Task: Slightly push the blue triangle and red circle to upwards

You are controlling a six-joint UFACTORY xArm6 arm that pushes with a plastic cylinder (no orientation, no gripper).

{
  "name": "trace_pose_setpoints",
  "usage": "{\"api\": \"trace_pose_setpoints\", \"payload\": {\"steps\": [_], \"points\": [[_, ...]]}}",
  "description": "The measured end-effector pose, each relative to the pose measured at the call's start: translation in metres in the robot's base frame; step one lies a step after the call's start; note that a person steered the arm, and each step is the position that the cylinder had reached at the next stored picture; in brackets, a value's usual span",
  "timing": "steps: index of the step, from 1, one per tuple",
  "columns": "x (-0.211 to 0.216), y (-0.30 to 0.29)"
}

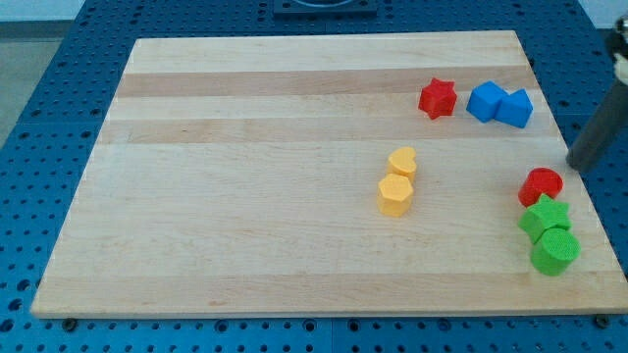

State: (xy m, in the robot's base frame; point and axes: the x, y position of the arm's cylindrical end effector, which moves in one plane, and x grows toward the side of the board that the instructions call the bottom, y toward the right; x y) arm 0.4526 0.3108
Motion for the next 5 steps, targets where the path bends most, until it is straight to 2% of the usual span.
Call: {"api": "trace_pose_setpoints", "payload": {"steps": [1, 2, 3, 5], "points": [[0.034, 0.008], [0.086, -0.014], [0.09, -0.033], [0.05, -0.077]]}}
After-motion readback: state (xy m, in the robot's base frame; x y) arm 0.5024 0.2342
